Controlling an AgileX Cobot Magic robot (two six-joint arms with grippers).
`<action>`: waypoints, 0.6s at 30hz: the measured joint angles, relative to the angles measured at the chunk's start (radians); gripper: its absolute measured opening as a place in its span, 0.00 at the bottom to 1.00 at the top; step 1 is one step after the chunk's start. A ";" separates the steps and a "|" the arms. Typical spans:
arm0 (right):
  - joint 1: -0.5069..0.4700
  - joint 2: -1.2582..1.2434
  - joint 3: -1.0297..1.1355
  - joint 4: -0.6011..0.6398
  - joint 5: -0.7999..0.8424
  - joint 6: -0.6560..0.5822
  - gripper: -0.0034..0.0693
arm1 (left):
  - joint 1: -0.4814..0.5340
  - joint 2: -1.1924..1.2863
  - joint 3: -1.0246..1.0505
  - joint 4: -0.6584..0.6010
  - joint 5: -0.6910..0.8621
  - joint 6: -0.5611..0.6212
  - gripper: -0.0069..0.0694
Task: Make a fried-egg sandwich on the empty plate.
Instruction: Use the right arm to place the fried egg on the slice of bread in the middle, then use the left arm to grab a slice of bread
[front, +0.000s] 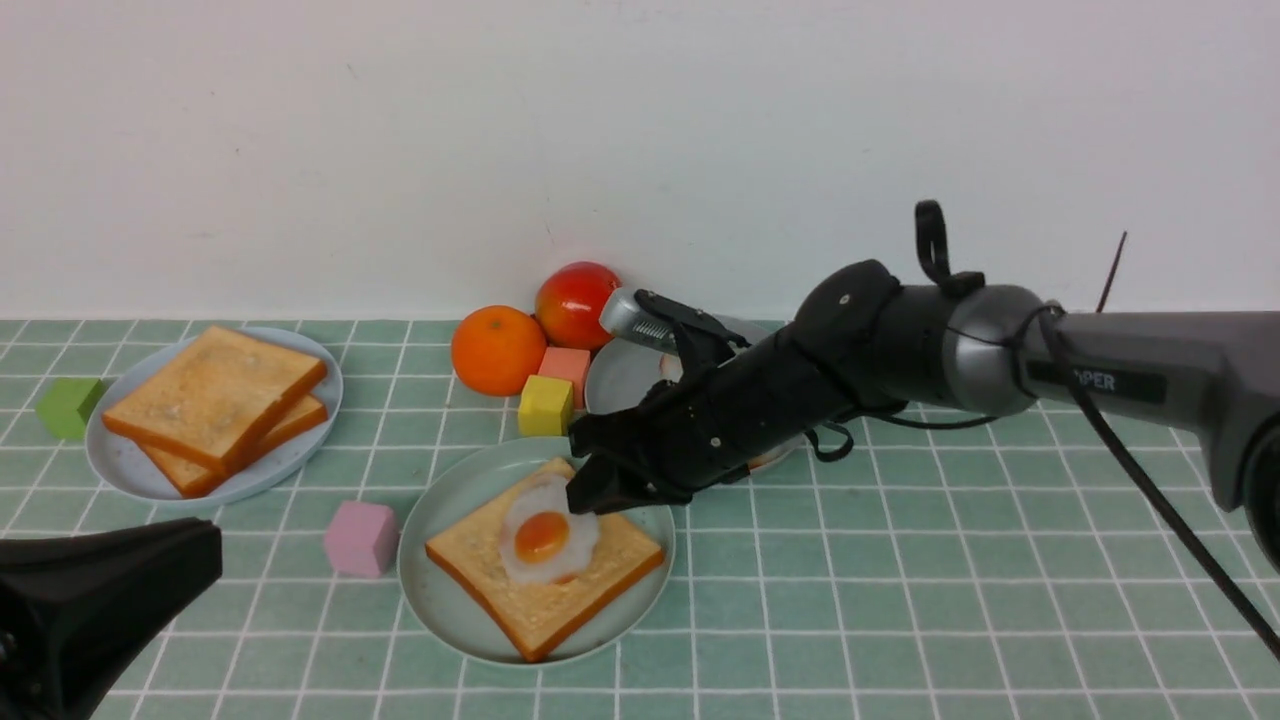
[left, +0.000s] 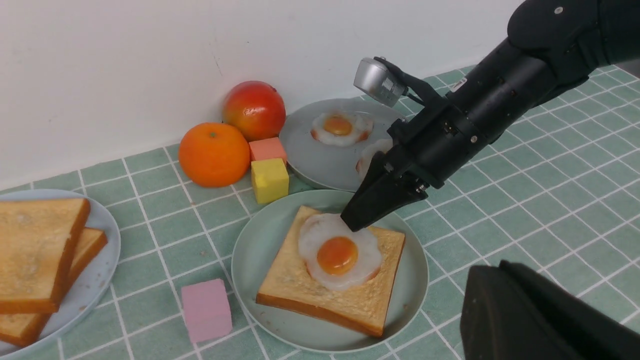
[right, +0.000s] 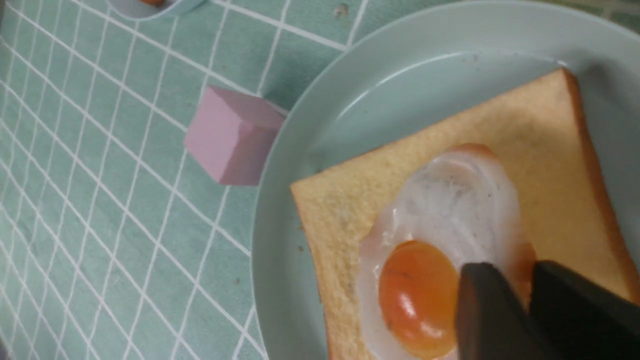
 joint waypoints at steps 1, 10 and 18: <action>-0.002 0.000 0.000 0.000 0.007 0.000 0.38 | 0.000 0.000 0.000 -0.005 0.001 0.000 0.09; -0.108 -0.213 0.001 -0.236 0.267 0.085 0.45 | 0.000 0.090 0.000 -0.050 0.127 -0.044 0.10; -0.093 -0.690 0.228 -0.640 0.332 0.301 0.04 | 0.001 0.458 -0.158 -0.026 0.202 -0.076 0.07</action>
